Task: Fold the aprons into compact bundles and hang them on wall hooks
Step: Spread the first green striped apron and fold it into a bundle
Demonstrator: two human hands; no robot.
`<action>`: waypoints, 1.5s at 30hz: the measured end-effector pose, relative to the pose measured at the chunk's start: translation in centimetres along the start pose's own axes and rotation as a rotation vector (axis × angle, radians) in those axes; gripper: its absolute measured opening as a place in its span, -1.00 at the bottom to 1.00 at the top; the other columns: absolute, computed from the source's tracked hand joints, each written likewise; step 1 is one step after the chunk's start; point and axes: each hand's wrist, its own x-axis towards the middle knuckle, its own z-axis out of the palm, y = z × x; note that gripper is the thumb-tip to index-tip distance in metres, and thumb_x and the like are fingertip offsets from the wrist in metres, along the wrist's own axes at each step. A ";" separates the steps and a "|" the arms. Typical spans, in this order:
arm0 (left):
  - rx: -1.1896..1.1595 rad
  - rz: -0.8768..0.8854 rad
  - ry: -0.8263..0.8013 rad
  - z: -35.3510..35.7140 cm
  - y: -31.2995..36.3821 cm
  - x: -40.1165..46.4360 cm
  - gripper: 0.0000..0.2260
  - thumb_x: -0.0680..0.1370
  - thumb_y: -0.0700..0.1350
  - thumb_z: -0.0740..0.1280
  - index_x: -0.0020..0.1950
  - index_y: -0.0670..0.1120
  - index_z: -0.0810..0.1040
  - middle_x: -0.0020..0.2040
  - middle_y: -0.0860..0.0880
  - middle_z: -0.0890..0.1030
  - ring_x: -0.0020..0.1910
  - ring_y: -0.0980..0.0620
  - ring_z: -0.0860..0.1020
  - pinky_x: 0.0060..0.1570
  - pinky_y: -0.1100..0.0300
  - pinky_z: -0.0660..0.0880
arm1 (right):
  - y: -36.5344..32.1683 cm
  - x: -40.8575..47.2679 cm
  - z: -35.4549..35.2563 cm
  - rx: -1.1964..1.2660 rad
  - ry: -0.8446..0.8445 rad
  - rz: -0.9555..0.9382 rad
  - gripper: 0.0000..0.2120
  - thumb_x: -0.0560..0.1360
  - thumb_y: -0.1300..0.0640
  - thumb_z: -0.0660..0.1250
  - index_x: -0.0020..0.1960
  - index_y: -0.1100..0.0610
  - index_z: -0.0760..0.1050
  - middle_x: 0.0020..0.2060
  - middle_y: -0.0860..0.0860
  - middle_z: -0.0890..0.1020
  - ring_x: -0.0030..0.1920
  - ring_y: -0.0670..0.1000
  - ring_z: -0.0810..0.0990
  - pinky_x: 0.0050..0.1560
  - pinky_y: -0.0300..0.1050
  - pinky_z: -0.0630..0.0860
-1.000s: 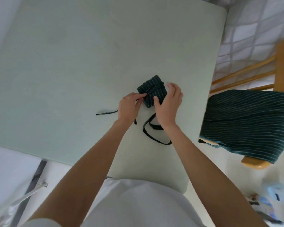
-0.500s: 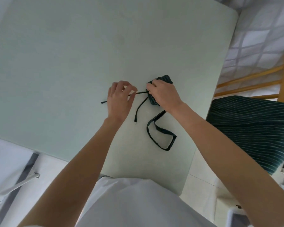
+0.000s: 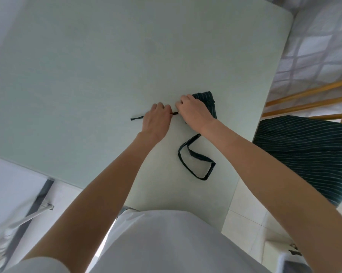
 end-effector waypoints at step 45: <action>-0.942 0.139 -0.117 -1.5 -0.8 1.2 -0.90 0.52 -0.23 0.35 0.00 -0.07 0.59 -0.13 0.12 0.64 -0.08 0.21 0.60 -0.01 0.35 0.46 | 1.7 -3.1 0.3 0.240 0.489 -0.026 -0.96 0.46 0.25 0.29 -0.14 0.20 0.51 -0.22 0.10 0.50 -0.26 0.06 0.48 -0.54 -0.10 0.44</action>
